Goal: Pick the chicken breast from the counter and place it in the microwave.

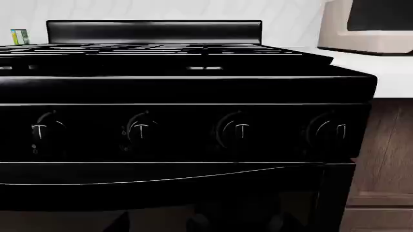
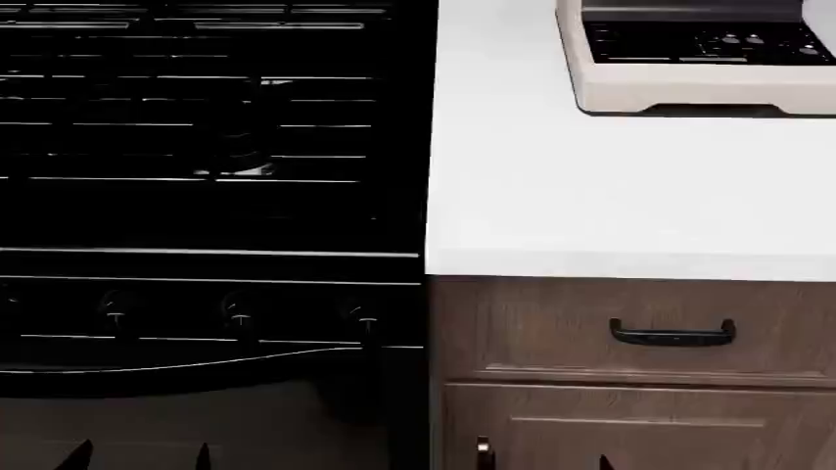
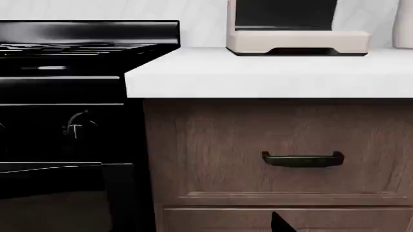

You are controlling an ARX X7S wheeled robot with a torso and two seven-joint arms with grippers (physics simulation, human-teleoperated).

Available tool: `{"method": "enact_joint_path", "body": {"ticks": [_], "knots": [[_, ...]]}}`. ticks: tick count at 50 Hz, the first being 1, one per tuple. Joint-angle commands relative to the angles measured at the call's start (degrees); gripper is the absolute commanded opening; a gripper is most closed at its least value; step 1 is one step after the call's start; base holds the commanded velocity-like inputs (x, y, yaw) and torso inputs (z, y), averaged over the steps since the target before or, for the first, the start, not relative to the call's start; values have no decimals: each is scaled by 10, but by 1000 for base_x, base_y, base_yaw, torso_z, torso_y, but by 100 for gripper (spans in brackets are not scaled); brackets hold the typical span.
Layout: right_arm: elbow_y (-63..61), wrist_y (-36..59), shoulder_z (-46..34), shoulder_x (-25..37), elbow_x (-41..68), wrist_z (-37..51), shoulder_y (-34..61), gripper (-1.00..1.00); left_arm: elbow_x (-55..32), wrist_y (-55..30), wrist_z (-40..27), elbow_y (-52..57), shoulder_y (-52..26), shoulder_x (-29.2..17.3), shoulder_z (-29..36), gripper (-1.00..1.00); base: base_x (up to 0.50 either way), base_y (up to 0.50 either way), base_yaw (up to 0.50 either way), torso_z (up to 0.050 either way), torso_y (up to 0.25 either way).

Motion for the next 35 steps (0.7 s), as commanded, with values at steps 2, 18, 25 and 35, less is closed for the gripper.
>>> {"method": "enact_joint_path", "body": {"ticks": [2, 18, 25, 35], "knots": [[11, -8, -19, 16, 14, 20, 2, 100, -11, 20, -22, -4, 1, -25, 39, 100, 0, 0, 0, 0, 0], [3, 2, -15, 12, 4, 13, 2, 100, -43, -27, 17, 19, -7, -11, 22, 100, 0, 0, 0, 0, 0], [-7, 16, -25, 23, 24, 24, 0, 100, -55, -23, 1, 21, -6, -22, 37, 100, 0, 0, 0, 0, 0], [-10, 18, -35, 33, 36, 40, -4, 100, -59, -47, 0, 37, -3, -39, 62, 100, 0, 0, 0, 20, 0]]}}
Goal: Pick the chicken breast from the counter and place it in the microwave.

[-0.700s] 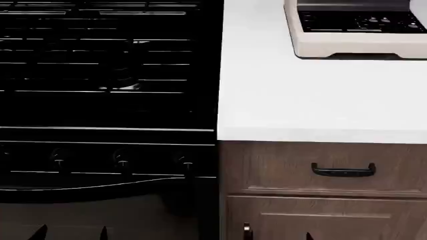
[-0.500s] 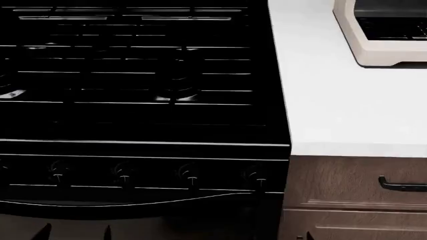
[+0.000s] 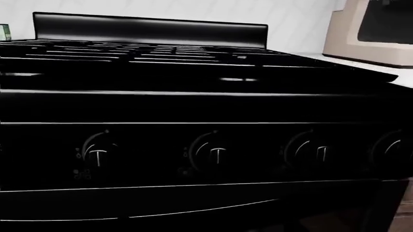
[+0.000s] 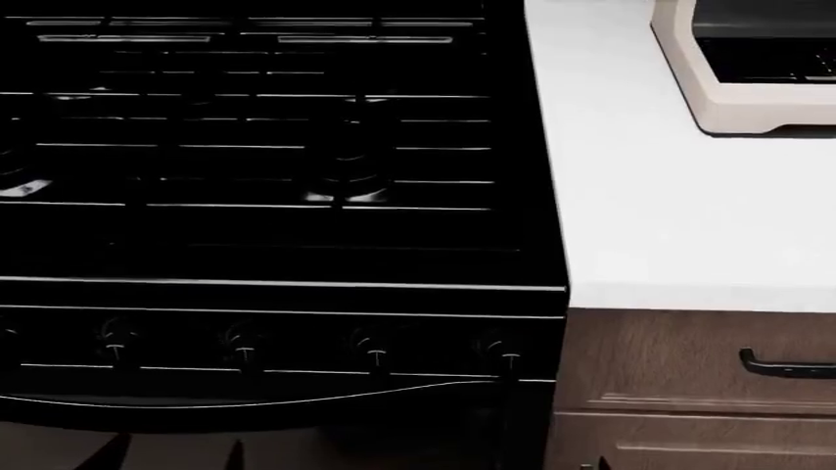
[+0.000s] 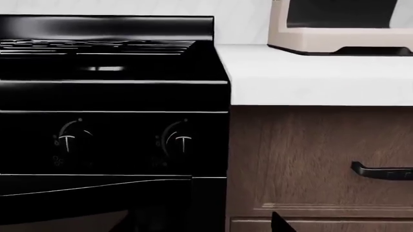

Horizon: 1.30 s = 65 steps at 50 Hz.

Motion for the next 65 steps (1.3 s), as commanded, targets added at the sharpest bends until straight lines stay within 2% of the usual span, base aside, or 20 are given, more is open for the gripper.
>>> {"method": "enact_joint_path", "body": {"ticks": [1, 30, 35, 65], "knots": [[-7, 7, 6, -2, 9, 1, -5, 100, 8, -5, 3, 7, 8, 0, 0, 100, 0, 0, 0, 50, 0], [-19, 14, -16, 17, 38, 25, -10, 100, -16, 2, -17, 28, 19, -23, 18, 100, 0, 0, 0, 50, 0], [-19, 13, -20, 21, 40, 29, -10, 100, -11, 34, -27, 24, 23, -22, 18, 100, 0, 0, 0, 48, 0], [-32, 20, -46, 46, 37, 45, -14, 100, -13, 24, -49, 30, 23, -34, 46, 100, 0, 458, 0, 0, 0]]}}
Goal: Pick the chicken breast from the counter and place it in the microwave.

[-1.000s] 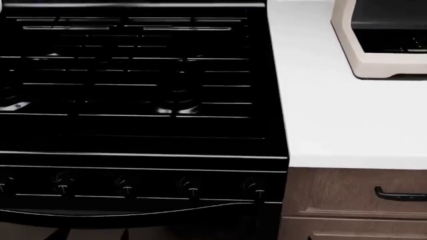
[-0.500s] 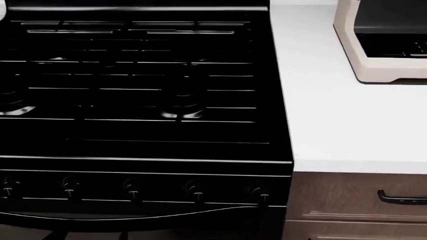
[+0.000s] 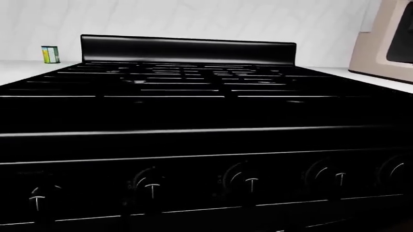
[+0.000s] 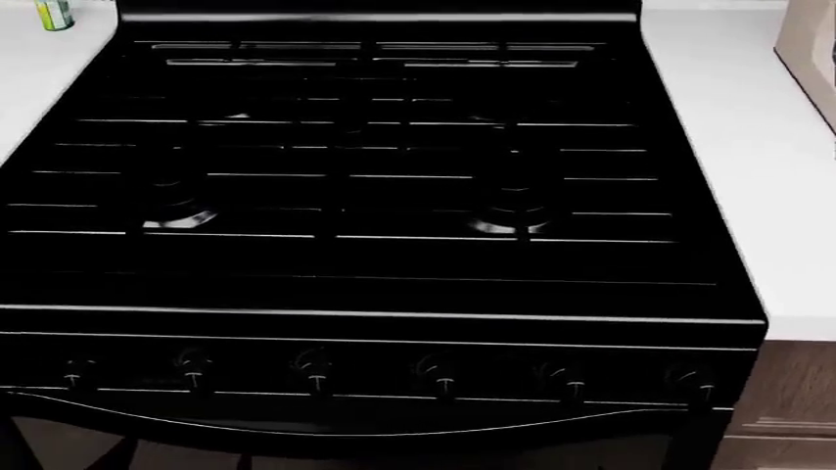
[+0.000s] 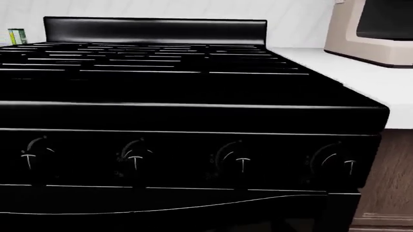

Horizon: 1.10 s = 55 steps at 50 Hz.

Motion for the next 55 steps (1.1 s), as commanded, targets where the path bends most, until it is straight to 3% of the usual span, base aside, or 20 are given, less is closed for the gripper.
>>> {"method": "enact_joint_path", "body": {"ticks": [1, 55], "knots": [[-4, -3, 7, -5, -10, -5, -4, 100, 23, 15, -9, -4, 8, 10, -10, 100, 0, 500, 0, 0, 0], [-13, -9, -13, 13, 5, 18, -9, 100, 4, 22, -32, 8, 12, -12, 11, 100, 0, 500, 0, 0, 0]]}}
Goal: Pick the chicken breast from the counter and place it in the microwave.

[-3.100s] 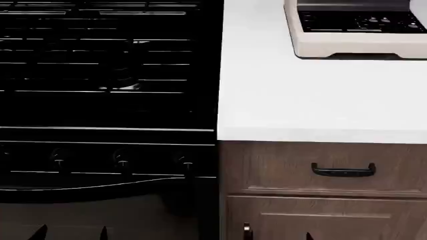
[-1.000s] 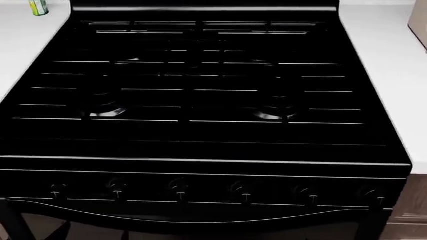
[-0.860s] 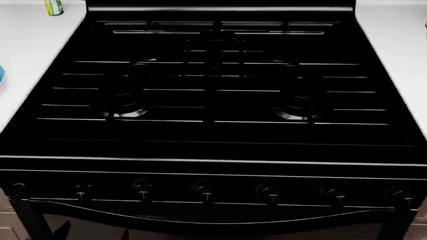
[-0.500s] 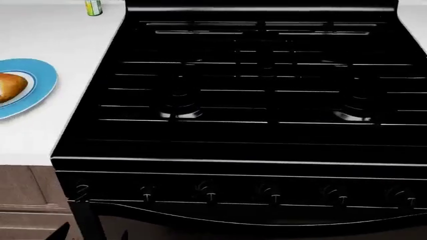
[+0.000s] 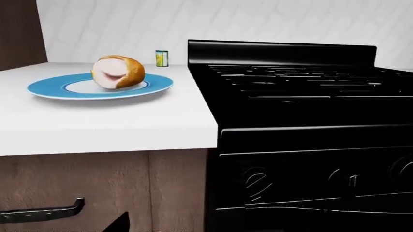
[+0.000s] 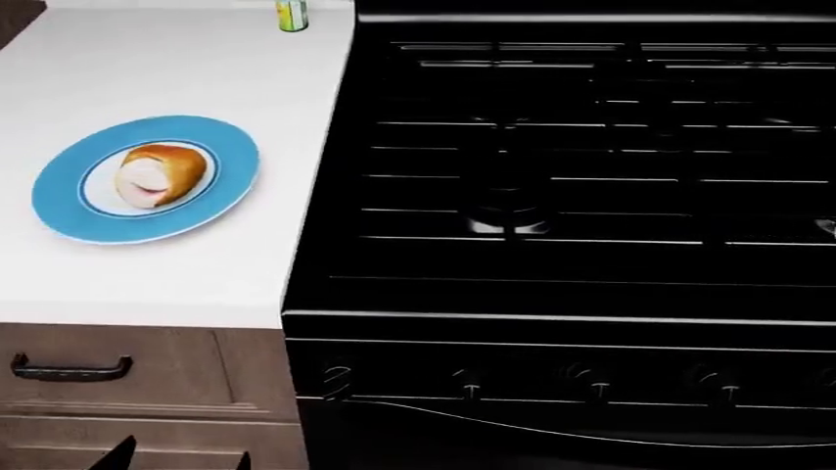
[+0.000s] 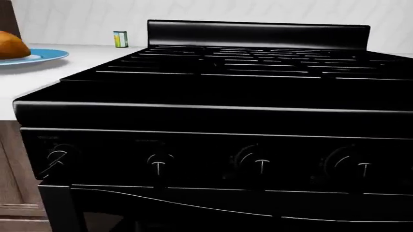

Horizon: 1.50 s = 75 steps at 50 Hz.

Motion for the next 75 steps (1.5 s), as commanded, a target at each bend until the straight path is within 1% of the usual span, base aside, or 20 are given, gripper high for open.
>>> {"method": "enact_joint_path", "body": {"ticks": [1, 37, 42, 46, 49, 50, 51, 53, 54, 56, 57, 58, 60, 61, 63, 64, 66, 68, 73, 75], "knots": [[0, -4, 10, -8, -8, -8, -1, 100, 22, 18, -4, -6, 6, 11, -14, 100, 0, 500, 0, 0, 0], [3, -5, 2, 4, 1, 2, 3, 100, 12, 25, -17, -7, 3, 3, -2, 100, 0, 500, 0, 0, 0], [-1, 6, 11, 5, 22, 0, 8, 100, 2, 12, -21, 14, 1, -1, -6, 100, 0, 442, 0, 0, 0], [-60, 74, 34, 19, 80, -2, 10, 100, -21, -31, -29, 73, 0, -13, -15, 100, 0, 0, 0, 0, 0], [-180, 173, 44, 53, 110, 18, 16, 100, -42, -98, -42, 160, -9, -37, -28, 100, 0, 0, 0, 0, 0], [-235, 225, 53, 69, 132, 30, 25, 100, -57, -133, -49, 203, -14, -48, -36, 100, 0, 0, 0, 0, 0], [-259, 247, 56, 76, 140, 35, 30, 100, -65, -149, -52, 221, -16, -53, -40, 100, 0, 0, 0, 0, 0], [-361, 355, 74, 110, 188, 60, 60, 100, -97, -218, -66, 299, -28, -77, -56, 100, 0, 0, 0, 0, 0], [-393, 393, 81, 120, 207, 71, 73, 100, -105, -241, -72, 323, -34, -85, -62, 100, 0, 0, 0, 0, 0], [-474, 503, 117, 140, 290, 102, 119, 100, -161, -319, -91, 390, -59, -104, -91, 100, 0, 0, 0, 0, 0], [-496, 536, 133, 142, 325, 117, 136, 100, -179, -344, -99, 409, -72, -109, -99, 100, 0, 0, 0, 0, 0], [-519, 579, 158, 144, 381, 133, 161, 100, -198, -365, -105, 429, -83, -115, -107, 100, 0, 0, 0, 0, 0], [-547, 661, 214, 151, 523, 203, 227, 100, -247, -418, -126, 473, -113, -125, -127, 100, 0, 0, 0, 0, 0], [-549, 674, 222, 156, 559, 225, 245, 100, -257, -429, -131, 480, -120, -126, -132, 100, 0, 0, 0, 0, 0], [-535, 699, 243, 178, 697, 314, 308, 100, -288, -456, -147, 503, -142, -133, -146, 100, 0, 0, 0, 0, 0], [-527, 698, 243, 190, 745, 349, 331, 100, -306, -467, -155, 509, -151, -135, -156, 100, 0, 0, 0, 0, 0], [-512, 693, 236, 206, 805, 394, 364, 100, -322, -474, -166, 515, -165, -141, -163, 100, 0, 0, 0, 0, 0], [-504, 691, 224, 217, 835, 421, 385, 100, -338, -476, -176, 517, -172, -149, -166, 100, 0, 0, 0, 0, 0], [-502, 678, 222, 224, 858, 431, 415, 100, -348, -464, -185, 516, -167, -167, -159, 100, 276, 0, 0, 0, 0], [-502, 670, 222, 224, 871, 445, 415, 100, -367, -457, -202, 519, -166, -187, -154, 100, 500, 1, 0, 0, 0]]}}
